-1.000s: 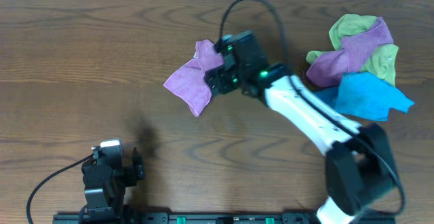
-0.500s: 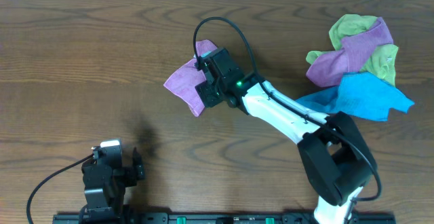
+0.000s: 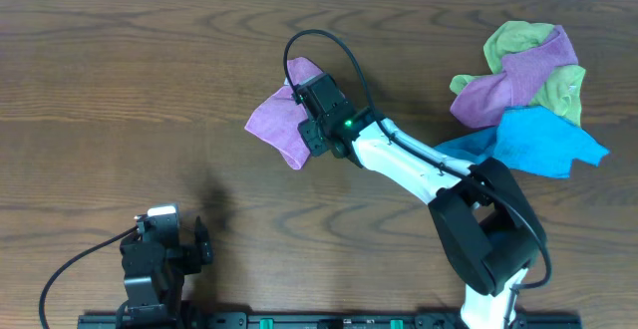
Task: Fold the cloth
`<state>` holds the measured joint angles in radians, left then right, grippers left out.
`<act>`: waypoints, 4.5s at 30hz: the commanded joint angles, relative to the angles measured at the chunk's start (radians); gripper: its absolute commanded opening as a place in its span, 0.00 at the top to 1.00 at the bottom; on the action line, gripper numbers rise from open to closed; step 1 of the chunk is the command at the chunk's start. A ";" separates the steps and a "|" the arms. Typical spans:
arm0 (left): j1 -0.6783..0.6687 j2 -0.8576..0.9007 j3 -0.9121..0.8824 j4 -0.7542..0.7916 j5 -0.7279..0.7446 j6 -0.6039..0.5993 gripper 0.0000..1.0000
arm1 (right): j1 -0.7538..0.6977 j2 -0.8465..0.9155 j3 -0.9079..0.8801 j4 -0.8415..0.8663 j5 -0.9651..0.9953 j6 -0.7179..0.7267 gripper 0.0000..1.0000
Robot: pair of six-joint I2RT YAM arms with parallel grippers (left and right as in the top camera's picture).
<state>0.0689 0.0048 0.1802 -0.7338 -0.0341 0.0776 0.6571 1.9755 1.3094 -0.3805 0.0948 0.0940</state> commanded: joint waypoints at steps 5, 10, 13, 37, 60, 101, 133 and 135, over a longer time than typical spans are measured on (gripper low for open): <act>-0.004 0.001 -0.010 -0.037 -0.018 -0.011 0.05 | -0.003 0.005 0.064 -0.013 0.022 -0.006 0.54; -0.004 0.001 -0.010 -0.037 -0.018 -0.011 0.04 | -0.007 0.005 0.101 -0.048 0.032 -0.018 0.55; -0.004 0.001 -0.010 -0.037 -0.018 -0.011 0.05 | -0.009 0.005 0.102 -0.055 0.032 -0.029 0.57; -0.004 0.001 -0.010 -0.037 -0.018 -0.011 0.05 | -0.023 0.051 0.101 -0.057 0.007 -0.058 0.54; -0.004 0.001 -0.010 -0.037 -0.018 -0.011 0.04 | -0.032 -0.008 0.210 -0.119 0.068 -0.059 0.97; -0.004 0.001 -0.010 -0.037 -0.018 -0.011 0.05 | -0.088 -0.025 0.463 -0.299 0.602 -0.222 0.99; -0.004 0.001 -0.010 -0.037 -0.018 -0.011 0.05 | 0.032 0.026 0.541 -0.526 0.159 -0.172 0.11; -0.004 0.001 -0.010 -0.037 -0.018 -0.011 0.05 | -0.012 0.049 0.541 -0.544 0.084 -0.151 0.17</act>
<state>0.0689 0.0048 0.1802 -0.7338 -0.0341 0.0772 0.6910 1.9846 1.8439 -0.9127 0.2691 -0.1085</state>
